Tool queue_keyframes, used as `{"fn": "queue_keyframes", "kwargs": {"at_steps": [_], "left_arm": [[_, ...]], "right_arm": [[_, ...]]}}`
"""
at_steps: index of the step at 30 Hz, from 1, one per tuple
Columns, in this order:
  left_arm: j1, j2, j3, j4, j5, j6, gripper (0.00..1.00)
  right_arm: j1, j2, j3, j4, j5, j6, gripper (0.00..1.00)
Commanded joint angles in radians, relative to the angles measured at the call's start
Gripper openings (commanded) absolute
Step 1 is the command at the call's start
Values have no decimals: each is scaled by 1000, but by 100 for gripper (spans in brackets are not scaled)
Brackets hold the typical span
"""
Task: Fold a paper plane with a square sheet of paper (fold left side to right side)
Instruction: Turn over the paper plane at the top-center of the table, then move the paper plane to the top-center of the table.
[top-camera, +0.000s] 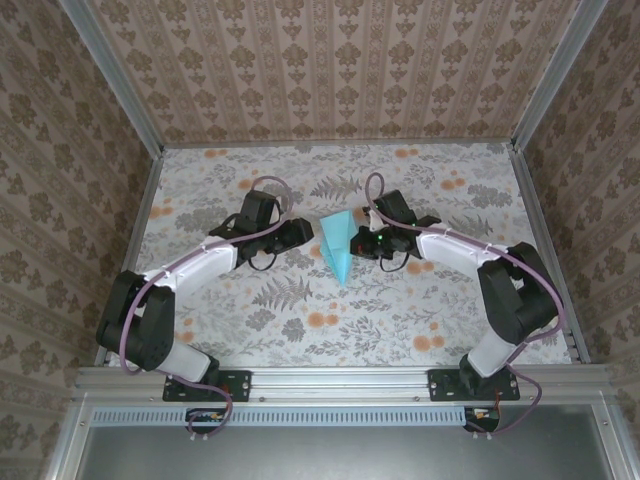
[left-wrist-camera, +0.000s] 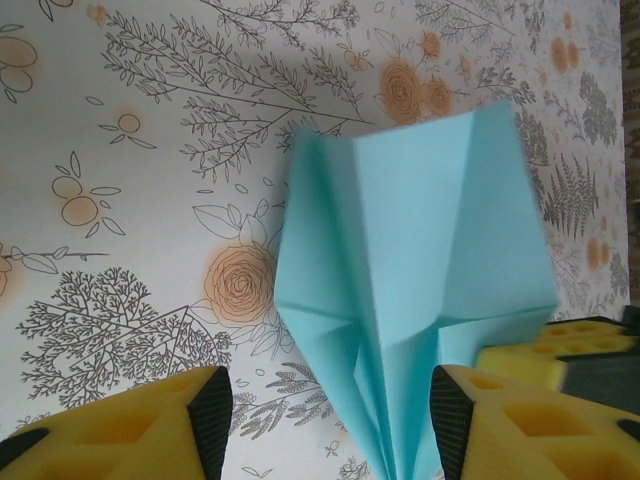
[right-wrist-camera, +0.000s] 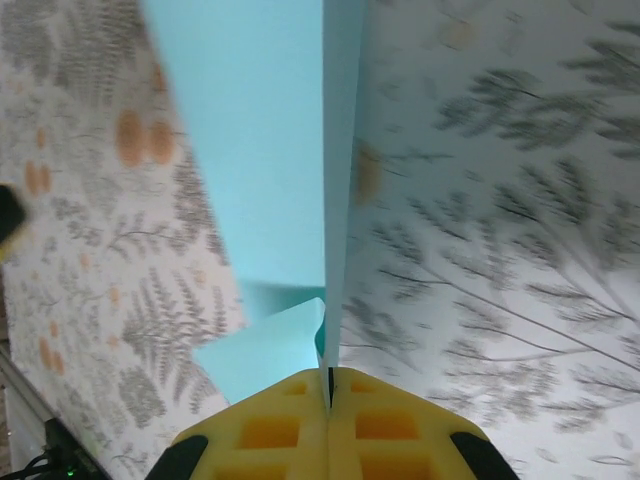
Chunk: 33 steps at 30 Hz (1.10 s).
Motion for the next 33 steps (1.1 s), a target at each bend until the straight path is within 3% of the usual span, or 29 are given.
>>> {"fn": "queue_keyframes", "kwargs": {"at_steps": [1,9,16,22,27,33], "left_arm": [[10,-14,34,-26,-11,26,58],[9,-8,36,-33,-13,25,59],[13,-46,32,-41,-48,54,62],[21,-118,10,-24,-101,80,71],[32,-166,-18,-27,-115,80,73],[41,-209,-60,-29,-127,74,74]], "right_arm": [[-44,34,-56,8,-16,-19,1],[-80,1,-84,-100,110,-87,19],[-67,-107,-7,-294,312,-142,32],[57,-149,62,-384,391,-168,45],[151,-58,102,-375,411,-144,56],[212,47,165,-392,439,-144,61]]}}
